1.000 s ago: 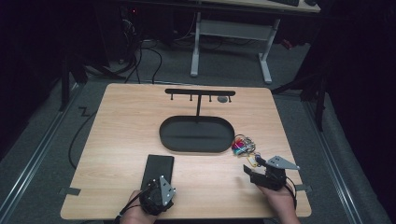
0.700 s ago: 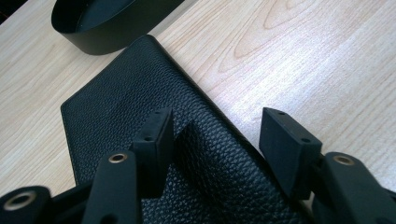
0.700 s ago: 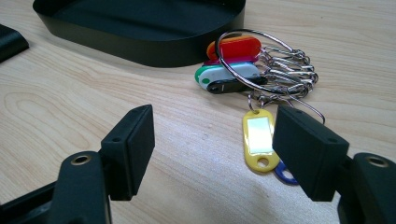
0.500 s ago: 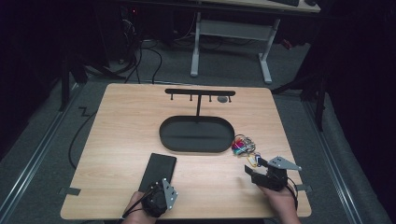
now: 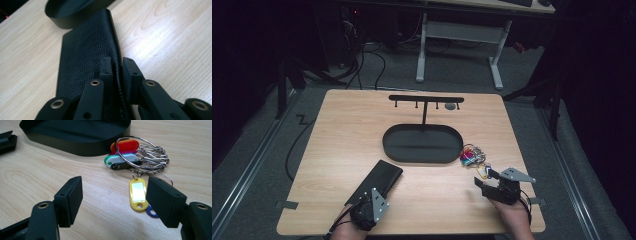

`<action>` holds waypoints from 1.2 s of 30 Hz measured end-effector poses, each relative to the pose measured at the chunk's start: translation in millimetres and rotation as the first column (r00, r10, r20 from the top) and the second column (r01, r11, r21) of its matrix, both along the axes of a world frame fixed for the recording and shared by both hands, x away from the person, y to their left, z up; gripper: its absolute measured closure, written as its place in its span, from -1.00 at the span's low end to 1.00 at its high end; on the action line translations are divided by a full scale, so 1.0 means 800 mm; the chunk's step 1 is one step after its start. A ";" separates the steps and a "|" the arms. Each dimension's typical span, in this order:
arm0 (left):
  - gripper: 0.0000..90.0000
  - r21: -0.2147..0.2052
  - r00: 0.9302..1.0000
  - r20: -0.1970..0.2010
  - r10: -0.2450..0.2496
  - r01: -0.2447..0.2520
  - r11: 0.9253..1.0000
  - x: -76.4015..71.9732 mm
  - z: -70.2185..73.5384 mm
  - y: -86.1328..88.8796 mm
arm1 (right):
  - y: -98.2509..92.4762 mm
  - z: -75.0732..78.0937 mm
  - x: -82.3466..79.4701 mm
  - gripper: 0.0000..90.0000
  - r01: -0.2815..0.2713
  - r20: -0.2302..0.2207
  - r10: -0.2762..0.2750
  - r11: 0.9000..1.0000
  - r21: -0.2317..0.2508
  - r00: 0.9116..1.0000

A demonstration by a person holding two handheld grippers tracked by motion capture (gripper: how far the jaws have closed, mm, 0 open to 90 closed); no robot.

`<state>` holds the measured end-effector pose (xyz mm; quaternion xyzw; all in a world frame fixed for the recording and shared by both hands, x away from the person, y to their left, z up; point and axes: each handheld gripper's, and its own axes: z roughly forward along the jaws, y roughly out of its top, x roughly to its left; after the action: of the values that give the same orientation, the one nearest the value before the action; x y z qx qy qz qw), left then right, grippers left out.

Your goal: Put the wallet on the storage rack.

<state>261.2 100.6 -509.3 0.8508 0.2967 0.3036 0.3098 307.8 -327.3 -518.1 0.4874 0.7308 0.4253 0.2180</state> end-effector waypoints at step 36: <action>0.87 -0.326 1.000 0.010 -0.029 0.030 0.945 -0.014 0.050 0.044 | -0.003 -0.001 0.001 -0.33 0.000 -0.011 0.000 1.000 0.012 1.000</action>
<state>250.3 136.0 -469.5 0.7914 0.3293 0.2478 0.4515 308.6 -330.1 -518.9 0.4911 0.7294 0.4270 0.2108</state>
